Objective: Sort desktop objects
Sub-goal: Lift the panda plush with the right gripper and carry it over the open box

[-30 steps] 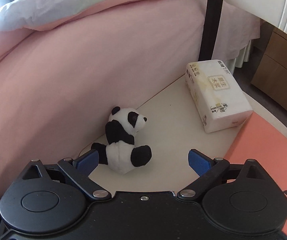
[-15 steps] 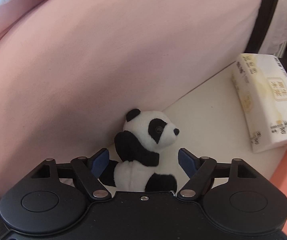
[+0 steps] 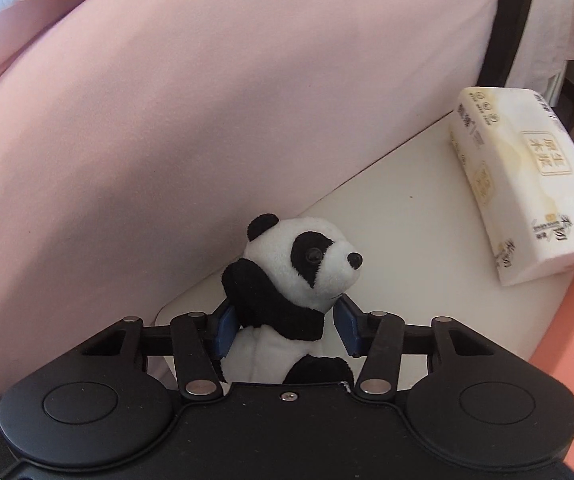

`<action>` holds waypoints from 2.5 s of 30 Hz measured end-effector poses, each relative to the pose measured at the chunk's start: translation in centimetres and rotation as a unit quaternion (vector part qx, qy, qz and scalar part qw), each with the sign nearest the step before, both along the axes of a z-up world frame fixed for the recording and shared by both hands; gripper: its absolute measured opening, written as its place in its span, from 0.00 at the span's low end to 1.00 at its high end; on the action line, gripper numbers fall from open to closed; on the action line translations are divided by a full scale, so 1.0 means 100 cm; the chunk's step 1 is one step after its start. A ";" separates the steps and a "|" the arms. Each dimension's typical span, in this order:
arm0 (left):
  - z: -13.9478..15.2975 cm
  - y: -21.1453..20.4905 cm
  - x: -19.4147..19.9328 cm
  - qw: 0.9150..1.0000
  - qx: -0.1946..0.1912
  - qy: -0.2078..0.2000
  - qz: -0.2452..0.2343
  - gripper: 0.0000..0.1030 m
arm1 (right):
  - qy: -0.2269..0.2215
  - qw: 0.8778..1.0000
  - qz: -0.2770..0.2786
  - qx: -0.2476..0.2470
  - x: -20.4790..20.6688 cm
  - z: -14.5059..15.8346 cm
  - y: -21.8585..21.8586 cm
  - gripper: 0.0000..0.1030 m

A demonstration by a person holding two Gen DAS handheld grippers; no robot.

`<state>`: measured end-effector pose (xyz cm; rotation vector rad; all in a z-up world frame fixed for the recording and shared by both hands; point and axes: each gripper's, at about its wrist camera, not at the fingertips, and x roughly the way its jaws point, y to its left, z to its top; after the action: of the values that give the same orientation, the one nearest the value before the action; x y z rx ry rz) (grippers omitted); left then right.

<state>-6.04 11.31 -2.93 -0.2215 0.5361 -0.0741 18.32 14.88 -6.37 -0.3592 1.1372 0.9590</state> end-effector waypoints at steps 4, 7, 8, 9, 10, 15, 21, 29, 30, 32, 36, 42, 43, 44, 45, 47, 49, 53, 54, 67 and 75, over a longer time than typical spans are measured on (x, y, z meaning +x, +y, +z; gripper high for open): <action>-0.001 -0.001 -0.002 1.000 -0.002 0.004 -0.005 1.00 | -0.018 1.000 -0.015 0.004 -0.003 0.016 -0.016 0.49; 0.001 -0.003 -0.002 1.000 -0.001 0.004 -0.008 1.00 | -0.030 0.999 -0.027 0.008 -0.004 0.028 -0.031 0.49; 0.002 -0.004 -0.002 1.000 -0.001 0.005 -0.009 1.00 | -0.033 0.999 -0.032 0.009 -0.004 0.032 -0.037 0.49; 0.003 -0.005 -0.002 1.000 0.000 0.005 -0.010 1.00 | -0.038 0.999 -0.036 0.008 -0.004 0.036 -0.044 0.49; 0.003 -0.006 -0.002 1.000 0.000 0.005 -0.011 1.00 | -0.042 0.998 -0.041 0.009 -0.004 0.040 -0.050 0.49; 0.007 -0.011 -0.002 1.000 0.002 0.006 -0.016 1.00 | -0.057 0.996 -0.071 0.013 -0.003 0.055 -0.082 0.49; 0.024 -0.017 -0.004 1.000 0.004 -0.003 -0.016 1.00 | -0.077 0.991 -0.103 0.023 0.002 0.070 -0.115 0.49; 0.052 -0.041 0.002 1.000 0.000 -0.007 -0.020 1.00 | -0.114 0.983 -0.135 0.041 0.008 0.107 -0.162 0.49; 0.056 -0.046 0.003 1.000 0.001 -0.009 -0.021 1.00 | -0.119 0.982 -0.138 0.039 0.008 0.111 -0.169 0.49; 0.065 -0.061 0.004 0.999 0.006 -0.018 -0.034 1.00 | -0.127 0.980 -0.147 0.040 0.007 0.118 -0.185 0.49; 0.077 -0.089 0.008 0.998 0.012 -0.025 -0.060 1.00 | -0.140 0.974 -0.171 0.047 0.009 0.128 -0.219 0.49; 0.082 -0.131 0.011 0.995 0.031 -0.030 -0.091 1.00 | -0.158 0.966 -0.200 0.049 0.009 0.137 -0.269 0.49; 0.083 -0.138 0.012 0.994 0.035 -0.032 -0.095 1.00 | -0.160 0.964 -0.206 0.052 0.008 0.139 -0.279 0.49; 0.083 -0.143 0.012 0.994 0.038 -0.032 -0.098 1.00 | -0.161 0.963 -0.210 0.052 0.006 0.140 -0.288 0.49; 0.084 -0.148 0.013 0.994 0.041 -0.034 -0.101 1.00 | -0.163 0.961 -0.215 0.052 0.006 0.141 -0.298 0.49; 0.085 -0.157 0.014 0.993 0.046 -0.038 -0.104 1.00 | -0.165 0.959 -0.226 0.052 0.004 0.144 -0.317 0.49; 0.086 -0.165 0.017 0.992 0.047 -0.039 -0.109 1.00 | -0.167 0.955 -0.238 0.055 0.004 0.146 -0.336 0.49; 0.087 -0.184 0.024 0.991 0.044 -0.040 -0.121 1.00 | -0.175 0.947 -0.264 0.061 0.005 0.149 -0.370 0.49; 0.088 -0.190 0.026 0.990 0.045 -0.041 -0.125 1.00 | -0.177 0.944 -0.269 0.065 0.005 0.150 -0.378 0.49; 0.056 -0.243 0.061 0.977 0.065 -0.043 -0.198 1.00 | -0.209 0.910 -0.354 0.057 -0.002 0.152 -0.483 0.49; 0.032 -0.265 0.084 0.967 0.069 -0.034 -0.243 1.00 | -0.184 0.896 -0.405 0.002 0.015 0.115 -0.523 0.49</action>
<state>2.37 -15.20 0.29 0.0529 0.5165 -0.5189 19.80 -37.43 5.11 -0.0306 0.8094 0.1396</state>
